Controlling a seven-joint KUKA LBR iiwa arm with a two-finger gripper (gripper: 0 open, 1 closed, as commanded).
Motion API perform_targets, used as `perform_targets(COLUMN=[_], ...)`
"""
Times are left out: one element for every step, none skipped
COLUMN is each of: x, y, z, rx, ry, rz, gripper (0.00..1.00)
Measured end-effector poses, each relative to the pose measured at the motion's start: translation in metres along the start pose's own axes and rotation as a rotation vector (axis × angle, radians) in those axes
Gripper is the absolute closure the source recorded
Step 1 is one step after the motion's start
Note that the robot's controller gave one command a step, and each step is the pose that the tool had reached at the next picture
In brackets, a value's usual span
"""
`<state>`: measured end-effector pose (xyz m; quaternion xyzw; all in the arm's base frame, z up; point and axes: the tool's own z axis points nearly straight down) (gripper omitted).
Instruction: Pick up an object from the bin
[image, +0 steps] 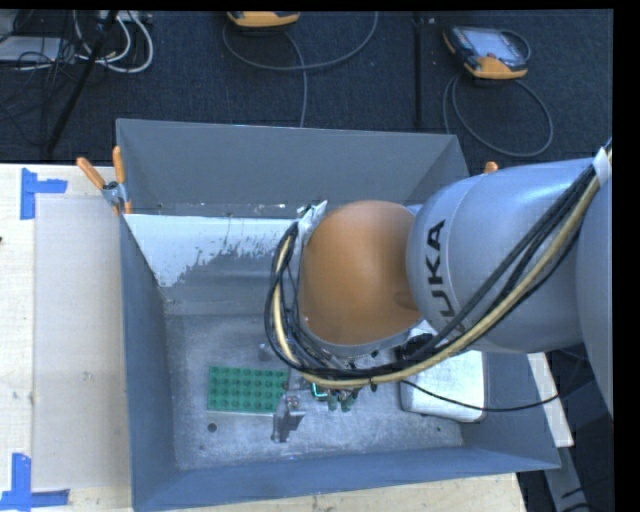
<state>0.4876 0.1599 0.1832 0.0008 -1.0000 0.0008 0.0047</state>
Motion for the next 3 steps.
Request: perform_targets(x=[-0.046, -0.047, -0.045], y=[0.001, 0.001, -0.006], z=[0.113, 0.108, -0.031], rx=[-0.003, -0.004, -0.003], ry=[-0.012, -0.017, -0.017], rz=[-0.148, -0.144, -0.106], gripper=[0.0, 1.0, 1.0])
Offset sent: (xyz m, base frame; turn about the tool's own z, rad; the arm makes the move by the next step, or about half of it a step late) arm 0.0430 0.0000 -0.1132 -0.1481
